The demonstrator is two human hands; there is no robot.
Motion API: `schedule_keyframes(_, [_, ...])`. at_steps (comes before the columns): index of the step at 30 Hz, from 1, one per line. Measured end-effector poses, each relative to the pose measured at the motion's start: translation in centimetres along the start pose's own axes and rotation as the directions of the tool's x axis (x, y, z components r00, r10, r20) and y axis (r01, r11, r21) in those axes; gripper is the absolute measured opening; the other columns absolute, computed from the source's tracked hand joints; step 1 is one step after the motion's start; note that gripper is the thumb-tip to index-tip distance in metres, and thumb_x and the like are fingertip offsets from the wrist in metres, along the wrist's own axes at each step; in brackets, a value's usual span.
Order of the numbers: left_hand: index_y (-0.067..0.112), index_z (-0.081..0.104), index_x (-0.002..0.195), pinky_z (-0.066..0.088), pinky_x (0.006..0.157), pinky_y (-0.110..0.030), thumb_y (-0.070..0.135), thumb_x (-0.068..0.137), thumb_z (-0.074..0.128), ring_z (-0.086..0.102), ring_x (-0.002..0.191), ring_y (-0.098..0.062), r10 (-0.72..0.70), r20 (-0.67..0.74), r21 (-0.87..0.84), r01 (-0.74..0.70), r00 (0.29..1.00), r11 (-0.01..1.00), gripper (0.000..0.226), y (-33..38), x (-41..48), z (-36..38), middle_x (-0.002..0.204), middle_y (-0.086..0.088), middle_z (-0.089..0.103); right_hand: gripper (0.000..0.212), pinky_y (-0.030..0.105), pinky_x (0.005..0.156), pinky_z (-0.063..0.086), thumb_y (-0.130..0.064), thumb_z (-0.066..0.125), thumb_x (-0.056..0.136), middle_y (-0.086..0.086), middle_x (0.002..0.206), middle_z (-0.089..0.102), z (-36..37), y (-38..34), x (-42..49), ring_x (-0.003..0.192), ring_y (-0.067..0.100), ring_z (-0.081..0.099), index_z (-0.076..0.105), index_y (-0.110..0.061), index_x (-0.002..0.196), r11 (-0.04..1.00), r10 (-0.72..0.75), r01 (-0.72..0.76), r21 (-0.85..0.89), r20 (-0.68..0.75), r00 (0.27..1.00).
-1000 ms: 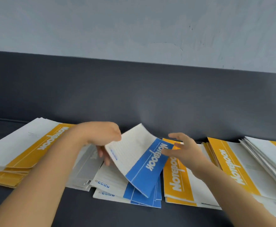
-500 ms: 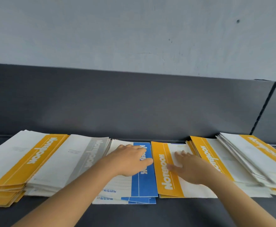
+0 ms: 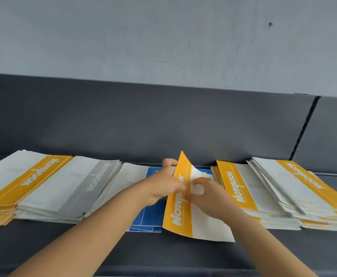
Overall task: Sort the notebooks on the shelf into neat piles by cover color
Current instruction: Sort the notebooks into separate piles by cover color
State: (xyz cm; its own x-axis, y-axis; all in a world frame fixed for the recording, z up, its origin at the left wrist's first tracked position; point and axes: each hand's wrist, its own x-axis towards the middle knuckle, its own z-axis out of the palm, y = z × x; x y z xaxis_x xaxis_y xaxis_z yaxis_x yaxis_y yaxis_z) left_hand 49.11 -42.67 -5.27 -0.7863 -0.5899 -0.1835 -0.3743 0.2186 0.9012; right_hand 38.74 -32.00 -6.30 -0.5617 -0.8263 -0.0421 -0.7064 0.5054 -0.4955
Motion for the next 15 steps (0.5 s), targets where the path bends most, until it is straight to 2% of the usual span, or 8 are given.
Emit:
schedule_keyframes(2, [0.033,0.033,0.130,0.058,0.074,-0.036,-0.004,0.088,0.061,0.066,0.089,-0.023,0.034,-0.004,-0.090,-0.034,0.999,0.995,0.063,0.3,-0.2,-0.5,0.108,-0.011,0.065,0.075,0.038,0.107,0.034,-0.057,0.053,0.087,0.001,0.151,0.032,-0.6,0.0,0.1,0.136,0.025,0.035,0.025,-0.024,0.148,0.998,-0.045,0.048,0.046,-0.071,0.996])
schedule_keyframes(5, [0.031,0.051,0.130,0.055,0.089,-0.048,0.002,0.084,0.071,0.070,0.094,-0.033,0.139,0.046,-0.122,-0.132,0.989,0.984,0.058,0.7,-1.0,-2.6,0.108,-0.015,0.071,0.083,0.045,0.117,-0.003,-0.065,0.050,0.083,-0.008,0.160,0.001,-2.3,-0.8,0.1,0.147,0.019,-0.009,0.006,-0.040,0.149,0.956,-0.291,0.280,-0.090,-0.165,0.942])
schedule_keyframes(7, [0.029,0.056,0.128,0.056,0.089,-0.044,0.009,0.083,0.074,0.071,0.096,-0.033,0.180,0.116,-0.070,-0.173,0.977,0.982,0.052,1.1,-2.0,-4.4,0.107,-0.014,0.073,0.073,0.045,0.115,-0.016,-0.060,0.050,0.086,-0.011,0.158,0.006,-3.4,-2.5,0.3,0.146,0.014,-0.014,0.011,-0.047,0.147,0.889,-0.454,0.442,-0.116,-0.113,0.884])
schedule_keyframes(8, [0.027,0.058,0.126,0.057,0.086,-0.041,0.010,0.083,0.075,0.072,0.093,-0.031,0.184,0.123,-0.041,-0.181,0.975,0.983,0.050,1.4,-2.6,-5.5,0.105,-0.014,0.073,0.067,0.046,0.114,-0.017,-0.058,0.052,0.086,-0.013,0.154,0.021,-3.7,-3.5,0.6,0.147,0.014,-0.005,0.020,-0.047,0.144,0.872,-0.487,0.480,-0.094,-0.073,0.871])
schedule_keyframes(9, [0.025,0.060,0.124,0.058,0.082,-0.038,0.011,0.081,0.076,0.073,0.089,-0.029,0.182,0.108,-0.002,-0.183,0.977,0.983,0.047,1.7,-3.1,-6.5,0.101,-0.012,0.074,0.060,0.048,0.115,-0.013,-0.060,0.055,0.084,-0.015,0.142,0.039,-3.7,-4.6,1.0,0.145,0.016,0.012,0.032,-0.045,0.139,0.872,-0.485,0.482,-0.084,-0.029,0.874])
schedule_keyframes(11, [0.025,0.065,0.116,0.059,0.074,-0.031,0.015,0.078,0.080,0.074,0.082,-0.021,0.162,0.069,0.110,-0.169,0.984,0.979,0.042,1.9,-3.9,-9.0,0.094,-0.006,0.076,0.053,0.043,0.112,0.008,-0.071,0.056,0.072,-0.016,0.109,0.059,-3.5,-6.9,1.7,0.120,0.013,0.044,0.054,-0.038,0.114,0.895,-0.432,0.434,-0.105,0.041,0.901])
schedule_keyframes(13, [0.028,0.064,0.112,0.059,0.072,-0.029,0.020,0.075,0.082,0.074,0.082,-0.019,0.112,0.068,0.183,-0.123,0.991,0.975,0.042,1.4,-4.8,-12.1,0.093,-0.001,0.076,0.046,0.030,0.094,0.032,-0.068,0.063,0.071,-0.010,0.091,0.063,-3.1,-9.2,2.1,0.096,0.011,0.055,0.064,-0.029,0.096,0.901,-0.426,0.431,-0.050,0.078,0.901])
schedule_keyframes(15, [0.025,0.062,0.115,0.060,0.075,-0.032,0.016,0.077,0.081,0.074,0.087,-0.022,0.062,0.083,0.169,-0.075,0.995,0.983,0.043,0.2,-5.8,-15.9,0.099,-0.005,0.076,0.030,0.021,0.070,0.043,-0.050,0.070,0.077,-0.005,0.080,0.064,-2.4,-11.5,2.0,0.075,0.009,0.059,0.066,-0.021,0.083,0.887,-0.461,0.458,0.056,0.088,0.883])
